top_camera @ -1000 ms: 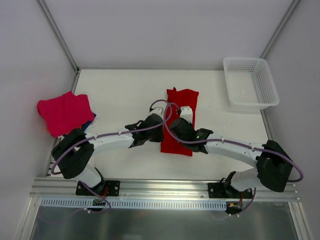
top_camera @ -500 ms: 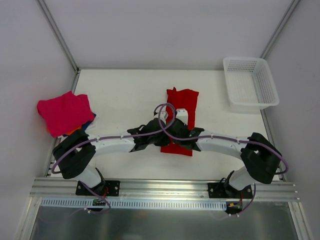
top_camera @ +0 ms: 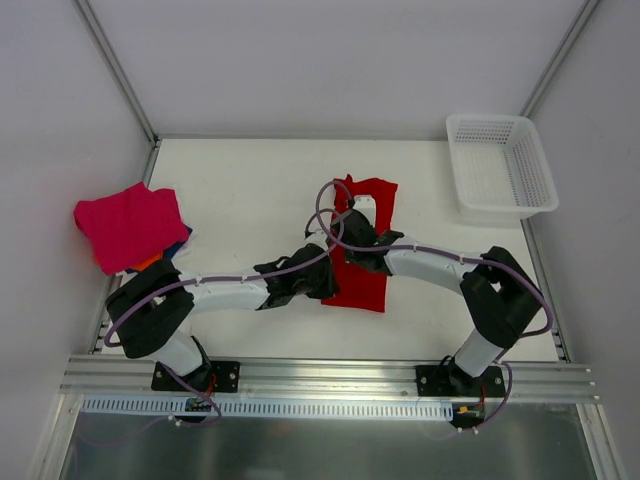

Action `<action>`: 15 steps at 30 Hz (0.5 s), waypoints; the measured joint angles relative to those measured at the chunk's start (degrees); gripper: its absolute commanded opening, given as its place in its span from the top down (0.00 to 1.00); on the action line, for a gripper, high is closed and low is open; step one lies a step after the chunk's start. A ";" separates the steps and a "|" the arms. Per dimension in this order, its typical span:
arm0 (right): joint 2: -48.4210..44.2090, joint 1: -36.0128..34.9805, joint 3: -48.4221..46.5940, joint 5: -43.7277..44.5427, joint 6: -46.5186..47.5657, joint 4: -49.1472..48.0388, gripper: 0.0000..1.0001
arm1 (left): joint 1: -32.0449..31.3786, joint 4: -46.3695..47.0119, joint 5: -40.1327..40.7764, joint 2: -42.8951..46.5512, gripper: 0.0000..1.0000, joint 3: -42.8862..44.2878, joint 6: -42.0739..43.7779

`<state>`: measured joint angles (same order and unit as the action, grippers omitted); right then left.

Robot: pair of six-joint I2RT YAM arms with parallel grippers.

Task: Fold and stack the t-shirts
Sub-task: Fold the tshirt

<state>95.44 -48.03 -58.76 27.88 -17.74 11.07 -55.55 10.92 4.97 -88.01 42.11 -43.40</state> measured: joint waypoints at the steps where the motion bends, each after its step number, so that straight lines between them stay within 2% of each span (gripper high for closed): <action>1: 0.13 0.52 -0.26 -0.13 0.37 0.00 0.99 | 0.00 0.33 0.00 0.00 1.00 -0.55 -0.24; 15: 11.58 6.43 -8.26 -4.50 2.97 -0.22 1.00 | -0.02 3.45 -0.09 0.00 1.00 -5.51 -3.32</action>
<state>107.02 -41.60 -67.02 23.38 -14.76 10.85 -55.57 14.37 4.89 -88.01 36.60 -46.72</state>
